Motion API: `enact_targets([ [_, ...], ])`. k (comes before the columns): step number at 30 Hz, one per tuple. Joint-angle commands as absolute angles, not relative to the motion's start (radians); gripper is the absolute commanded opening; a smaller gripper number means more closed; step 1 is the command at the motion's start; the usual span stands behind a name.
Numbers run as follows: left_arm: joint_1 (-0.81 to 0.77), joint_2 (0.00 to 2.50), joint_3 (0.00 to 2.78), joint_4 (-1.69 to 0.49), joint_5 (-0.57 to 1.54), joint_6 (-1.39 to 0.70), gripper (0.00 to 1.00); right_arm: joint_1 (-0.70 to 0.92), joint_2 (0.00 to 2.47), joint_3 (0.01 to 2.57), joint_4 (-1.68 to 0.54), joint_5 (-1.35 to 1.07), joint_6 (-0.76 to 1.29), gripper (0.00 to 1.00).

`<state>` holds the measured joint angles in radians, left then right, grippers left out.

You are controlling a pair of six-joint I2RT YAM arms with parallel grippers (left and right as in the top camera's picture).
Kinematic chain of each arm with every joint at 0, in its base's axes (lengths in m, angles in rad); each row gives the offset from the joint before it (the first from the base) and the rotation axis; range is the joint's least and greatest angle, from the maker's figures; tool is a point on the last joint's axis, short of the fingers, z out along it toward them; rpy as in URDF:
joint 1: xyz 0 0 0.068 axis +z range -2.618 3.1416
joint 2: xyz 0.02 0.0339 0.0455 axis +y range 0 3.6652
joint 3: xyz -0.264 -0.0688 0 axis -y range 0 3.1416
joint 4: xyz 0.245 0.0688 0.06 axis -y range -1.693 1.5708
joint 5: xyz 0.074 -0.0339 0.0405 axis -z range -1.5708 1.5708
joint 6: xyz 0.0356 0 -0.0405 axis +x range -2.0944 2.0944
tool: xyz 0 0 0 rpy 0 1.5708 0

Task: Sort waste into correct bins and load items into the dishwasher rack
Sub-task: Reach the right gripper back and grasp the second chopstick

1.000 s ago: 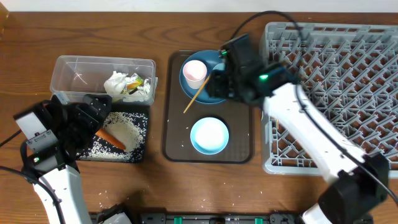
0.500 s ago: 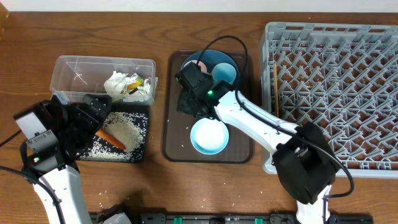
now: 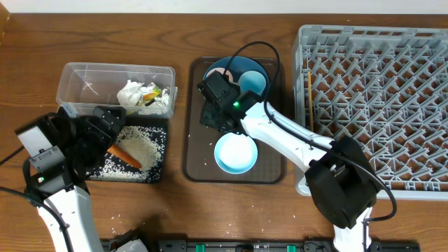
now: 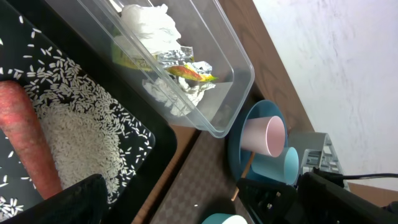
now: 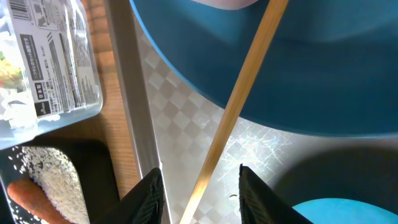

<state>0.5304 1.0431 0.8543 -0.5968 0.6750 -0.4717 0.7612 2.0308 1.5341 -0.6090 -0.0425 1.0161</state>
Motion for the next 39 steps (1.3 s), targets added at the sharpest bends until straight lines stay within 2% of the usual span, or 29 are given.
enact_targets([
  [1, 0.537, 1.038, 0.875, -0.597, 0.685, -0.472, 1.0, 0.774, 2.054, 1.53, -0.609, -0.002, 1.044, 0.37],
  [11, 0.537, 1.038, 0.875, -0.596, 0.685, -0.472, 1.0, 0.784, 2.056, 1.528, -0.604, 0.013, 1.055, 0.36],
  [19, 0.537, 1.038, 0.875, -0.596, 0.685, -0.472, 1.0, 0.797, 2.056, 1.528, -0.606, 0.027, 1.059, 0.3],
  [39, 0.537, 1.038, 0.875, -0.596, 0.685, -0.472, 1.0, 0.805, 2.056, 1.528, -0.694, 0.049, 1.058, 0.29],
])
